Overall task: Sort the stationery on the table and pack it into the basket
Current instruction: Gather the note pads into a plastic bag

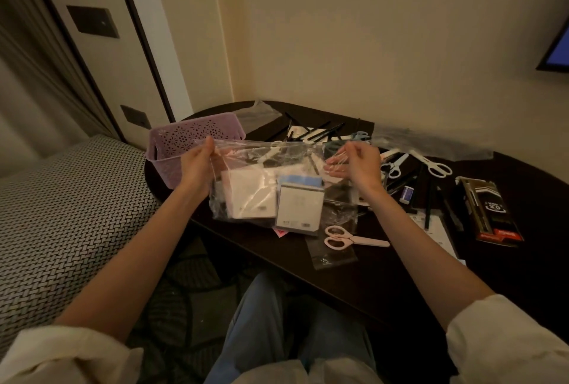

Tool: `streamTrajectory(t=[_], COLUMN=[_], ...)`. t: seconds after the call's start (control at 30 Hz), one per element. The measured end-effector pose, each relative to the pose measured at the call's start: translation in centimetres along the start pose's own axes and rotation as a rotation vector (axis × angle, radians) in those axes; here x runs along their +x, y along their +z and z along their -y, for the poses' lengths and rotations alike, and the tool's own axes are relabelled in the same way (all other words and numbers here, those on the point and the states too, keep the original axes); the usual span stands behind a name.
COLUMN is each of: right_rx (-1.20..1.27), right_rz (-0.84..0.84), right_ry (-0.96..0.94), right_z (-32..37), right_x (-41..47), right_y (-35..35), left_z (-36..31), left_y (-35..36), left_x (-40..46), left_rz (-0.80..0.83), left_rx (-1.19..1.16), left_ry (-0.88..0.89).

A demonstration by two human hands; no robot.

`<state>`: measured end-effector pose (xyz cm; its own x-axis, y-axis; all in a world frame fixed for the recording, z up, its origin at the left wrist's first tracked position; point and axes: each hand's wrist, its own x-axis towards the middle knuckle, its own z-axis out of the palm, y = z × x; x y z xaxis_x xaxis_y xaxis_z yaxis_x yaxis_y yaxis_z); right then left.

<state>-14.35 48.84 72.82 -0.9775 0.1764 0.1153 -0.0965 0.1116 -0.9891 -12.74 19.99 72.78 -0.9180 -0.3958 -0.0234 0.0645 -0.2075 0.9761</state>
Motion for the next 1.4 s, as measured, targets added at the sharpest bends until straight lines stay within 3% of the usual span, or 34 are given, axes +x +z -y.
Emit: streamTrajectory(t=[0.4,0.57,0.8,1.0,1.2,1.27,1.33,1.4], right_rx=[0.099,0.112,0.1,0.066,-0.117,-0.131,-0.124,-0.131], right_rz=[-0.09,-0.16,-0.23,-0.068,0.047,0.071,0.099,0.116], right_ry=[-0.314,-0.306,-0.247,-0.087,-0.131,-0.149,-0.163,-0.182], right_z=[-0.9,-2.4,-3.9,-4.9,-4.4,-3.9,-3.5,-3.4], right_x=[-2.0,-3.0,-4.4,-4.4,-2.8,-2.4,-2.2,-2.0], right_y=[-0.6,-0.1,-0.3,-2.5,-4.1,-4.3,-4.4,-4.7], left_z=[-0.4,0.7,1.5,1.7,-1.6,-3.6,-5.3,-6.3], left_y=[-0.9,-1.6,-1.1,-1.9,-2.4,-1.3,1.1,4.7], left_x=[-0.5,-1.3,-1.5,-1.5,-1.6,-2.0,-2.5,-3.1], left_rz=[0.242,0.302,0.248,0.271,0.256,0.27,0.351,0.549], left_rx=[0.04,0.195,0.145,0.422,0.33,0.438,0.767,1.11], left_ry=[0.109,0.072,0.027,0.093,0.235,0.412,0.649,0.709])
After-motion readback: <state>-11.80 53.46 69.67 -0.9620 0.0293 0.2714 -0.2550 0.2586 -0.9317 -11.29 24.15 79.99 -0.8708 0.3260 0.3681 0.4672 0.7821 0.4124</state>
